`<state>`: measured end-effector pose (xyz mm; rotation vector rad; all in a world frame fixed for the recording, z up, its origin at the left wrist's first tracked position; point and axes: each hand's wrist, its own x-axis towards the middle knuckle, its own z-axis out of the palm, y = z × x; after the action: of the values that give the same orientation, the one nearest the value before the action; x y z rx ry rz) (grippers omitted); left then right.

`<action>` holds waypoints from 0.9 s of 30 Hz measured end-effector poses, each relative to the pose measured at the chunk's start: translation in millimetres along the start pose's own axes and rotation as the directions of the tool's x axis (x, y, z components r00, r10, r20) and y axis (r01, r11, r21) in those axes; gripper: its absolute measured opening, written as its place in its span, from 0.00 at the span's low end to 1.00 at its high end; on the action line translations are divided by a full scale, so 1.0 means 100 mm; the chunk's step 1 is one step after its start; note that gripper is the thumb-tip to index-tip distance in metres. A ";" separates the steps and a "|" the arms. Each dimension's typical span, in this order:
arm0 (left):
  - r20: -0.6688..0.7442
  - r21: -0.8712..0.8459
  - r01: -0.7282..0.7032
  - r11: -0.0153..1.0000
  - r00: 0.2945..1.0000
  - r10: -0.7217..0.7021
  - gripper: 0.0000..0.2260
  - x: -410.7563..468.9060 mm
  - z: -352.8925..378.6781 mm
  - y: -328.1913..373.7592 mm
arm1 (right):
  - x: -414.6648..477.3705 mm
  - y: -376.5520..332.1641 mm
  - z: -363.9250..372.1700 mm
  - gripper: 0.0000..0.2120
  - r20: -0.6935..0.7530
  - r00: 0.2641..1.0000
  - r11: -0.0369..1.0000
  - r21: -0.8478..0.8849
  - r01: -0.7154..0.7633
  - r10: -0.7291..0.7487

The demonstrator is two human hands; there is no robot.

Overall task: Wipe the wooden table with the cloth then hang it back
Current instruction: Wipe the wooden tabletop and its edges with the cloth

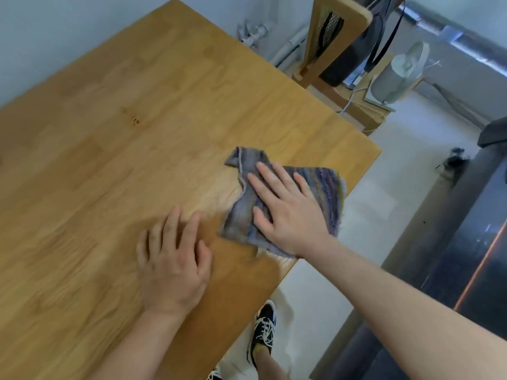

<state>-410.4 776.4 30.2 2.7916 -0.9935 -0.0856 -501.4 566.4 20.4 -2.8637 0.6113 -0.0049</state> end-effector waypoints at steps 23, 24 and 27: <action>-0.095 -0.087 -0.006 0.996 0.995 -0.002 0.15 0.02 0.09 -0.02 | 0.82 -0.18 -0.03 0.27 -0.056 0.972 0.973 0.019 -0.229 0.230; -0.126 -0.122 -0.006 0.993 0.992 -0.009 0.13 0.01 0.08 -0.03 | 0.75 -0.45 0.04 0.27 -0.048 0.992 0.993 0.013 -0.116 0.116; -0.233 -0.388 0.024 0.922 0.965 -0.123 0.05 0.02 0.05 -0.07 | 0.41 -1.12 0.20 0.27 0.096 0.946 0.951 0.032 0.308 -0.309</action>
<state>-405.1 779.6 24.4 2.4058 -0.7187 0.0612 -418.0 653.9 22.4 -2.8902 0.1379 0.0832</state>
